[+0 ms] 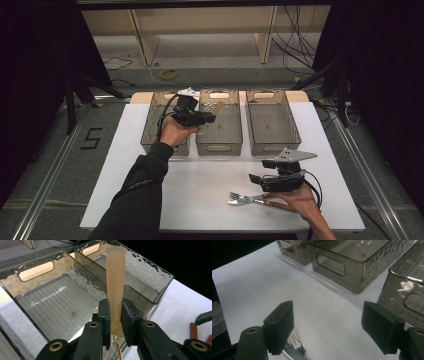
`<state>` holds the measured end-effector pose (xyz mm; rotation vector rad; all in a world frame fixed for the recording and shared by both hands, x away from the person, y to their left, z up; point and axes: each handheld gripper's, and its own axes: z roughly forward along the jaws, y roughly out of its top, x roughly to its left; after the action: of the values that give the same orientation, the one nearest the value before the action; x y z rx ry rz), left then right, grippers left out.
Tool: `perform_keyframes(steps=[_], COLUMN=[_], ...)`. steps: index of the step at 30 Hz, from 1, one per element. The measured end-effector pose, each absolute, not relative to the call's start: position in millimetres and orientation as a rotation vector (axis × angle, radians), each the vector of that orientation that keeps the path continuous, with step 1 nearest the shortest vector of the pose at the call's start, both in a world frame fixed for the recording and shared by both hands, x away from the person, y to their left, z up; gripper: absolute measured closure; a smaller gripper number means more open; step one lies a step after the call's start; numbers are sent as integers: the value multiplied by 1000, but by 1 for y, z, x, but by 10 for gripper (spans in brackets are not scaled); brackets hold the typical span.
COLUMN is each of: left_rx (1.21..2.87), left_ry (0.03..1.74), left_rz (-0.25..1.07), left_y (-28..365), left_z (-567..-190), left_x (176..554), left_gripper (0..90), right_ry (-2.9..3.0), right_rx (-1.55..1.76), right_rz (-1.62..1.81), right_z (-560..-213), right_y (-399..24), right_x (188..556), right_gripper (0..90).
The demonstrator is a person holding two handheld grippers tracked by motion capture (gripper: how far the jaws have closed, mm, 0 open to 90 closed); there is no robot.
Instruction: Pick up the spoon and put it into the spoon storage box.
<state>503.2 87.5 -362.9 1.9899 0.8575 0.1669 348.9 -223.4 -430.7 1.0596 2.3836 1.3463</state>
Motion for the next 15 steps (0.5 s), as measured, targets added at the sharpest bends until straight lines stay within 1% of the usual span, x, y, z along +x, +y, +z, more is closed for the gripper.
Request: perform_keyframes(steps=[15], left_rx=[1990], left_ry=[914], left_rz=[168], left_y=[79], left_z=[-370], left_x=[521], left_gripper=[780], right_ry=[2385], right_rx=[1057], right_rz=[1357], right_z=[-431], right_y=[-223], right_x=[349], right_gripper=[258])
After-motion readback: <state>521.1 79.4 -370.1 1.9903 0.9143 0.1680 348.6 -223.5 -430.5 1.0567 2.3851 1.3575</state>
